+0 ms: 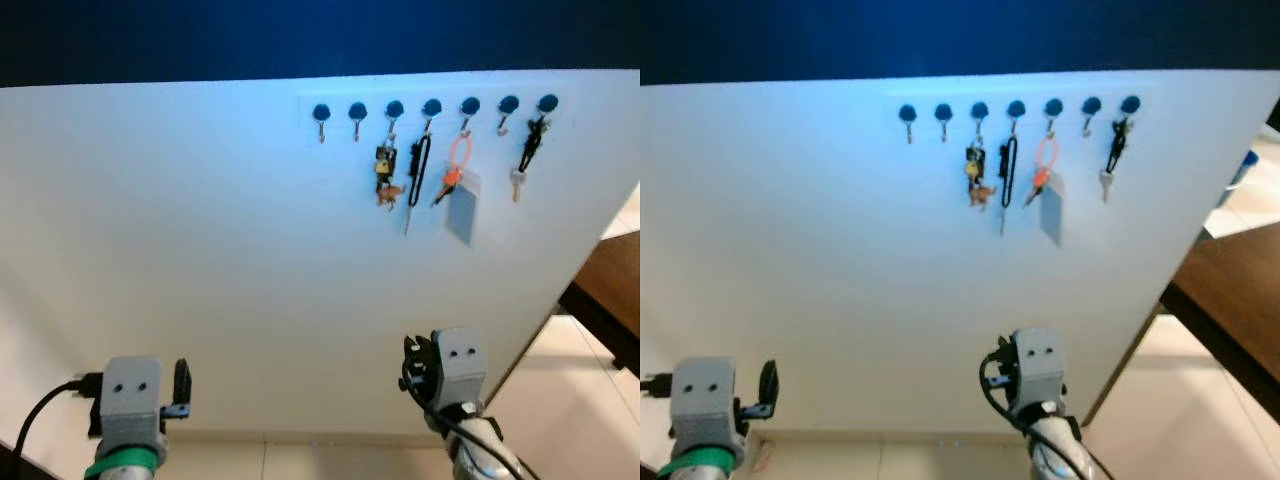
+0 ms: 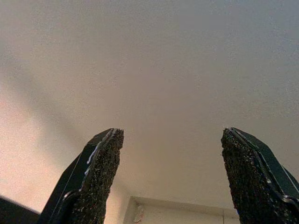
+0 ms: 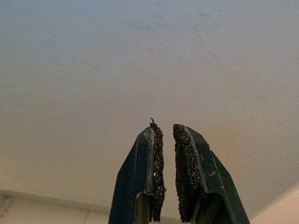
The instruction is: Hang keys on a hook
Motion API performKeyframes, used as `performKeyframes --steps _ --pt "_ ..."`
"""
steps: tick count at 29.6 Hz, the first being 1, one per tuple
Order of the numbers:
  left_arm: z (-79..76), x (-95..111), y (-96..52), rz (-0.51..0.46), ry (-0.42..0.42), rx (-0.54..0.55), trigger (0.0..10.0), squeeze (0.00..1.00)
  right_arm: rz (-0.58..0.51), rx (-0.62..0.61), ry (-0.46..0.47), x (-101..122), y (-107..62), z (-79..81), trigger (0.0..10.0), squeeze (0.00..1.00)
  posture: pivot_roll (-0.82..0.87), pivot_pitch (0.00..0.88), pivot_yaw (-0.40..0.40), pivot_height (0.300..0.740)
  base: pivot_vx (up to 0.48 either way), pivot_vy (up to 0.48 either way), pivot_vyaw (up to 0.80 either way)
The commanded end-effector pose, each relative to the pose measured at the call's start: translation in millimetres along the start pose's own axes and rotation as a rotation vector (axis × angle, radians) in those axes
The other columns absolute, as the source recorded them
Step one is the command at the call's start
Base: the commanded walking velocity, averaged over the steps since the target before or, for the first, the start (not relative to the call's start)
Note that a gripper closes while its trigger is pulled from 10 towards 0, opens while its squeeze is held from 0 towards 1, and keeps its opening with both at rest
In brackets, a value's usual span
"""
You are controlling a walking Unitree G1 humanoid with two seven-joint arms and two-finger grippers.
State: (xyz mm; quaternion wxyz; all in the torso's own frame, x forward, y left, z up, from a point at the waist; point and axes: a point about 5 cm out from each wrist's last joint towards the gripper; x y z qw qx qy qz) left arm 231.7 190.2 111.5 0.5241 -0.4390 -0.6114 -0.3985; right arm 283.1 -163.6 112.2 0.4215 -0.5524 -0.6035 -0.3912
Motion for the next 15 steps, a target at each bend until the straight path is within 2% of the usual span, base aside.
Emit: performKeyframes --steps 1,7,15 --pt "-3.4 1 1.2 -0.007 0.005 -0.019 10.0 0.00 0.013 0.010 0.004 -5 -3.4 2.2 10.0 0.00 -0.21 0.069 0.119 0.740 0.000 0.000 -0.80" --pt "-9.1 3 2.4 -0.011 -0.026 -0.061 10.0 0.00 -0.001 0.043 -0.009 -4 1.9 8.0 10.0 0.00 -0.21 0.070 0.122 0.740 0.000 0.000 -0.80" --pt "-14.5 2 2.6 -0.011 -0.056 -0.089 10.0 0.00 -0.012 0.049 -0.008 -3 1.3 5.5 10.0 0.00 -0.21 0.065 0.130 0.740 0.000 0.000 -0.80"
Point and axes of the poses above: a point about 5 cm out from each wrist's last joint towards the gripper, its own y axis pointing out of the wrist towards the gripper, its own x axis along the axis of the wrist's last joint, z = x × y, and after that the axes turned 15 degrees about -y, right-handed
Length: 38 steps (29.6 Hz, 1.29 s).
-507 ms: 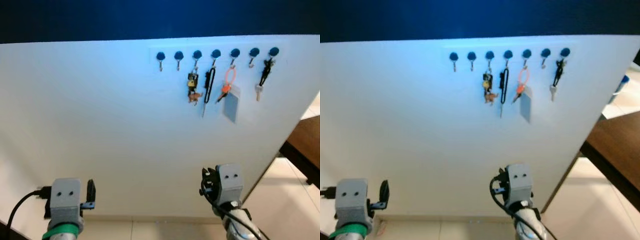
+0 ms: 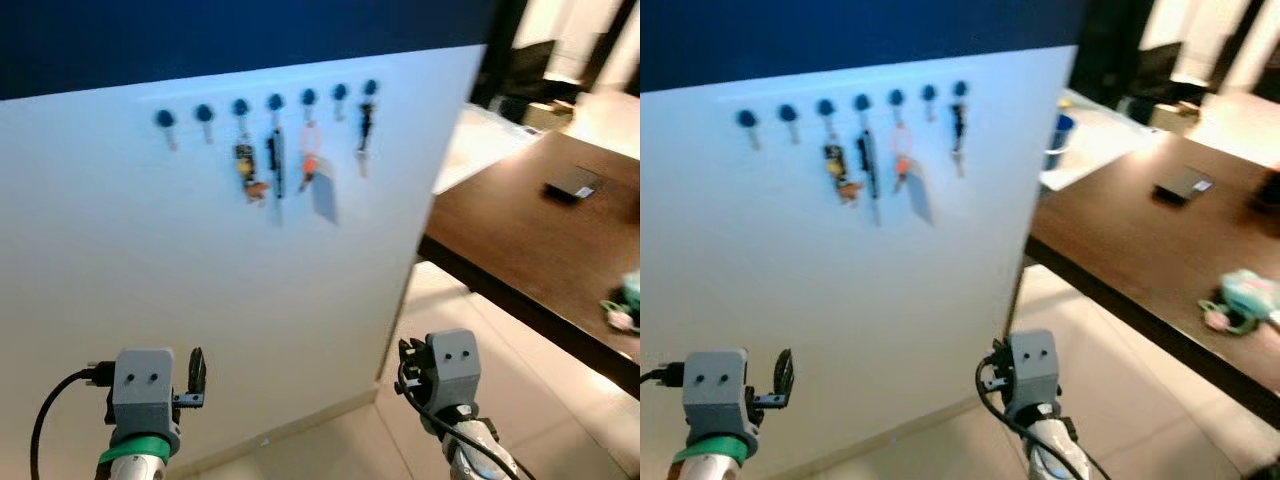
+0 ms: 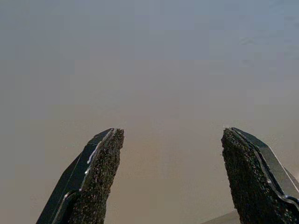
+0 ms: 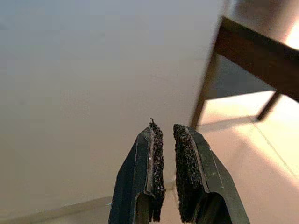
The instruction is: Hang keys on a hook
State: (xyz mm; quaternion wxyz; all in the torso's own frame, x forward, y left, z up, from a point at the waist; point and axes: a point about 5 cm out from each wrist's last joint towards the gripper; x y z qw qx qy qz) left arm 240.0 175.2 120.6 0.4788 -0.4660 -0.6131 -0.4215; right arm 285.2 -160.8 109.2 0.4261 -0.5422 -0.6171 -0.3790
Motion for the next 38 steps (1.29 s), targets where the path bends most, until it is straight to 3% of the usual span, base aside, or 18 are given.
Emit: performKeyframes --steps 1,13,24,26,27,28,29,30,31,32,36,38 --pt "3.0 -4 -1.2 0.022 0.001 -0.003 10.0 0.00 0.005 0.009 0.004 -2 -1.5 1.8 10.0 0.00 -0.21 0.065 0.130 0.740 0.000 0.000 -0.80" --pt "-3.8 -1 0.3 0.001 -0.007 -0.089 10.0 0.00 0.018 -0.025 0.022 -7 0.8 -5.2 10.0 0.00 -0.20 0.057 0.135 0.740 0.000 0.000 -0.80" --pt "2.7 -2 -2.6 0.014 -0.024 -0.097 10.0 0.00 0.010 0.001 0.016 -4 10.3 -3.2 10.0 0.00 -0.20 0.045 0.131 0.740 0.000 0.000 -0.80" --pt "-6.9 -9 -7.5 0.078 -0.101 -0.216 10.0 0.00 0.031 -0.014 0.016 -10 6.7 -6.7 10.0 0.00 -0.21 0.036 0.137 0.740 0.000 0.000 -0.80" --pt "-6.9 -9 -7.5 0.078 -0.101 -0.216 10.0 0.00 0.031 -0.014 0.016 -10 6.7 -6.7 10.0 0.00 -0.21 0.036 0.137 0.740 0.000 0.000 -0.80" --pt "-18.0 -12 -13.6 0.117 -0.109 -0.343 10.0 0.00 0.041 -0.016 0.019 -13 4.3 -7.3 10.0 0.00 -0.22 0.037 0.141 0.740 0.000 0.000 -0.80" --pt "-18.0 -12 -13.6 0.117 -0.109 -0.343 10.0 0.00 0.041 -0.016 0.019 -13 4.3 -7.3 10.0 0.00 -0.22 0.037 0.141 0.740 0.000 0.000 -0.80" --pt "-28.1 -14 -20.7 0.158 -0.123 -0.458 10.0 0.00 0.045 -0.014 0.020 -15 2.7 -7.4 10.0 0.00 -0.22 0.037 0.141 0.740 0.000 0.000 -0.80" --pt "-28.1 -14 -20.7 0.158 -0.123 -0.458 10.0 0.00 0.045 -0.014 0.020 -15 2.7 -7.4 10.0 0.00 -0.22 0.037 0.141 0.740 0.000 0.000 -0.80" --pt "-34.5 -16 -26.1 0.182 -0.109 -0.530 10.0 0.00 0.045 -0.006 0.023 -16 1.5 -6.7 10.0 0.00 -0.22 0.036 0.146 0.740 0.000 0.000 -0.80" --pt "-30.3 -20 -22.0 0.168 -0.044 -0.464 10.0 0.00 0.031 0.015 0.023 -16 -0.2 -3.7 10.0 0.00 -0.21 0.036 0.150 0.740 0.000 0.000 -0.80" --pt "-17.0 -21 -14.0 0.140 0.023 -0.330 10.0 0.00 0.020 0.026 0.022 -14 1.8 -0.1 10.0 0.00 -0.21 0.035 0.147 0.740 0.000 0.000 -0.80"
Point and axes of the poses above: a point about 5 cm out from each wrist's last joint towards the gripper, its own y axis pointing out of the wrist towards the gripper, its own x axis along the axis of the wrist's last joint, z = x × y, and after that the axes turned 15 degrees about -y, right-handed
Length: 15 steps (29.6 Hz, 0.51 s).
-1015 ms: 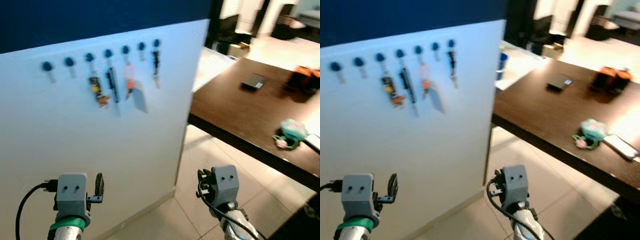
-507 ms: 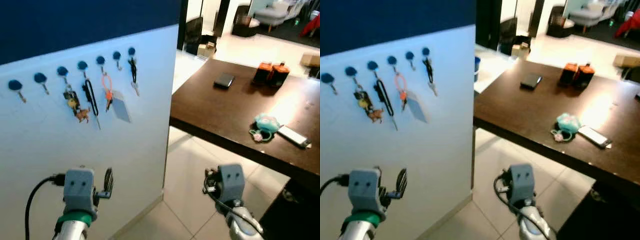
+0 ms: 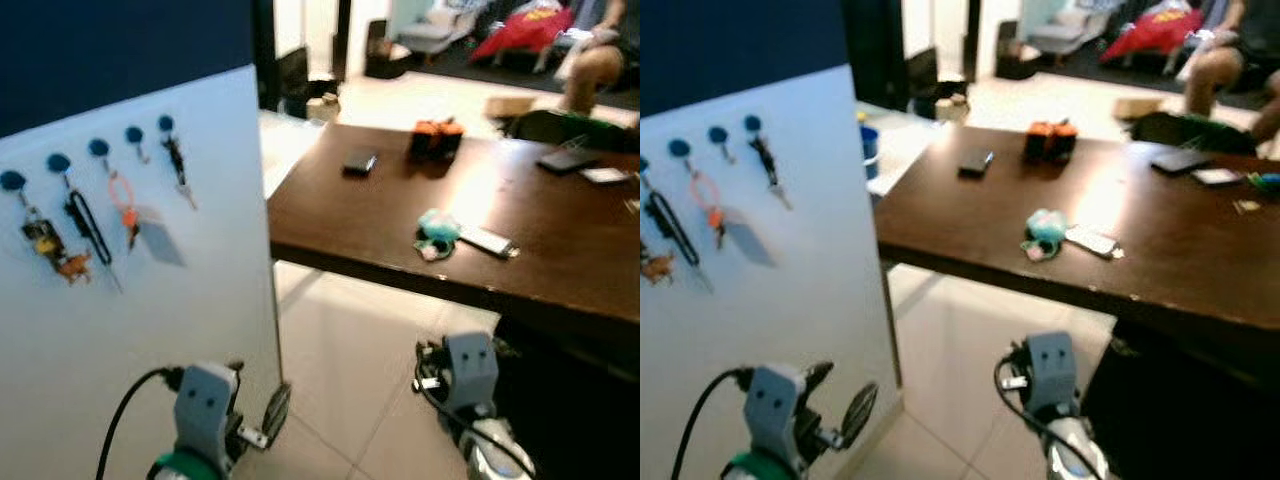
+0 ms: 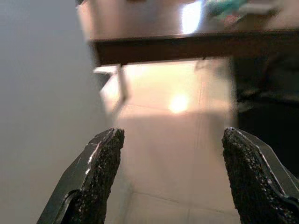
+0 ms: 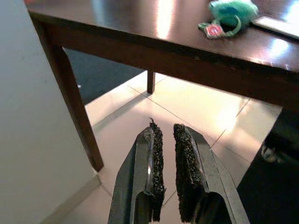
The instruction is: Hang keys on a hook
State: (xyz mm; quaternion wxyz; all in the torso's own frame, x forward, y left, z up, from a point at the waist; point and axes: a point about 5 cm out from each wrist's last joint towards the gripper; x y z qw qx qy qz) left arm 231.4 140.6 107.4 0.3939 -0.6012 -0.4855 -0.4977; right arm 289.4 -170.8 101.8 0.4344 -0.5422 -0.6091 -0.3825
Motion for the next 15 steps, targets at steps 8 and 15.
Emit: performKeyframes --steps 8,15 --pt "32.3 6 -9.0 -0.067 0.055 0.298 10.0 0.00 0.004 0.068 -0.009 -3 5.4 13.7 10.0 0.00 -0.17 0.031 0.110 0.740 0.000 0.000 -0.80" --pt "26.9 4 -10.3 -0.079 0.013 0.286 10.0 0.00 0.000 0.046 0.003 -1 5.3 10.8 10.0 0.00 -0.19 0.042 0.140 0.740 0.000 0.000 -0.80"
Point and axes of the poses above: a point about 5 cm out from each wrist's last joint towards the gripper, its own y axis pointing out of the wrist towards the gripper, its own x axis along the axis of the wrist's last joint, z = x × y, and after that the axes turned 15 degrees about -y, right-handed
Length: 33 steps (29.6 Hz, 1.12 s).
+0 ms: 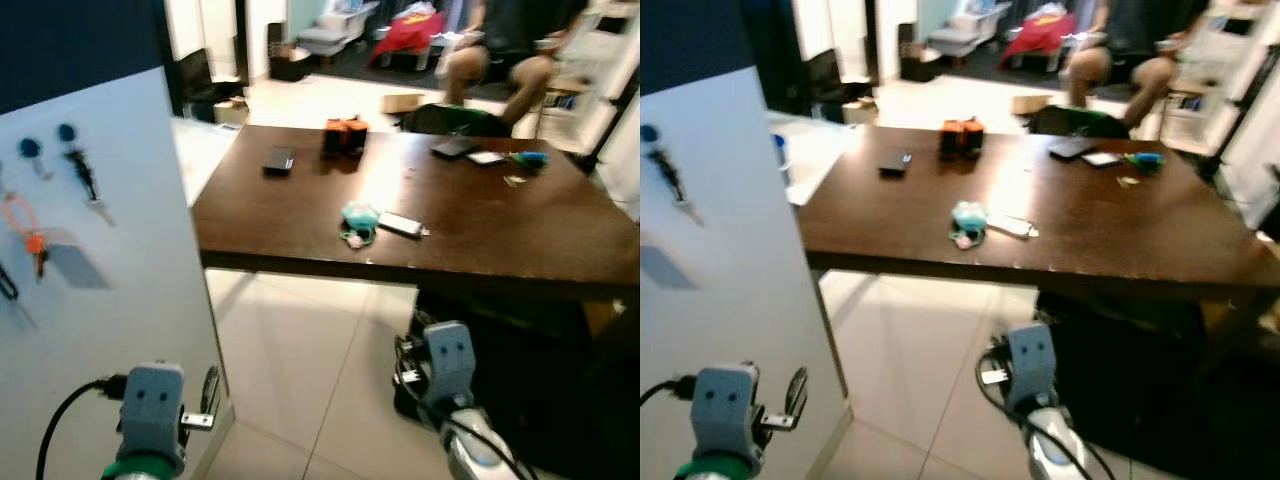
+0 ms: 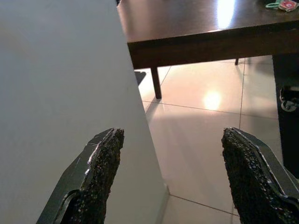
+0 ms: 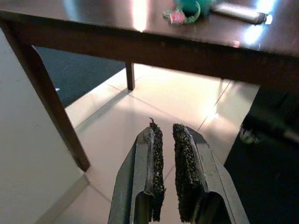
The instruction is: Hang keys on a hook
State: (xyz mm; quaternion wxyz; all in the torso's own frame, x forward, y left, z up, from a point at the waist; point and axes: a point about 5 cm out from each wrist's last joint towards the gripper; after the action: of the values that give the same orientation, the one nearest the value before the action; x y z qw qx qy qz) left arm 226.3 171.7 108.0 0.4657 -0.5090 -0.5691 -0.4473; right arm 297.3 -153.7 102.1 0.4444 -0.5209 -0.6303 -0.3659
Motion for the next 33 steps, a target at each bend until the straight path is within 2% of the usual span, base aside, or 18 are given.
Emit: performKeyframes --steps 1,6,14,21,28,33 --pt "-2.1 -2 0.8 0.003 -0.022 -0.005 10.0 0.00 0.027 -0.020 0.012 -6 -5.1 -4.0 10.0 0.00 -0.19 0.042 0.140 0.740 0.000 0.000 -0.80" --pt "-4.8 4 8.4 -0.021 -0.035 0.000 10.0 0.00 0.049 -0.050 0.038 -11 -8.5 -6.4 10.0 0.00 -0.18 0.051 0.148 0.740 0.000 0.000 -0.80" --pt "-1.3 9 9.3 -0.032 -0.068 0.012 10.0 0.00 0.036 -0.044 0.059 -10 -9.3 -4.6 10.0 0.00 -0.18 0.058 0.155 0.740 0.000 0.000 -0.80" --pt "0.2 10 5.8 -0.039 -0.071 0.024 10.0 0.00 0.027 0.016 0.061 -7 -1.7 3.6 10.0 0.00 -0.16 0.060 0.131 0.740 0.000 0.000 0.00" --pt "1.0 11 5.1 -0.046 -0.077 0.021 10.0 0.00 0.027 0.019 0.061 -7 -1.1 3.3 10.0 0.00 -0.16 0.060 0.131 0.740 0.000 0.000 0.00" --pt "-0.2 12 7.1 -0.055 -0.102 0.002 10.0 0.00 0.033 0.007 0.038 -8 -4.4 -2.0 10.0 0.00 -0.19 0.062 0.147 0.740 0.349 0.000 0.00"
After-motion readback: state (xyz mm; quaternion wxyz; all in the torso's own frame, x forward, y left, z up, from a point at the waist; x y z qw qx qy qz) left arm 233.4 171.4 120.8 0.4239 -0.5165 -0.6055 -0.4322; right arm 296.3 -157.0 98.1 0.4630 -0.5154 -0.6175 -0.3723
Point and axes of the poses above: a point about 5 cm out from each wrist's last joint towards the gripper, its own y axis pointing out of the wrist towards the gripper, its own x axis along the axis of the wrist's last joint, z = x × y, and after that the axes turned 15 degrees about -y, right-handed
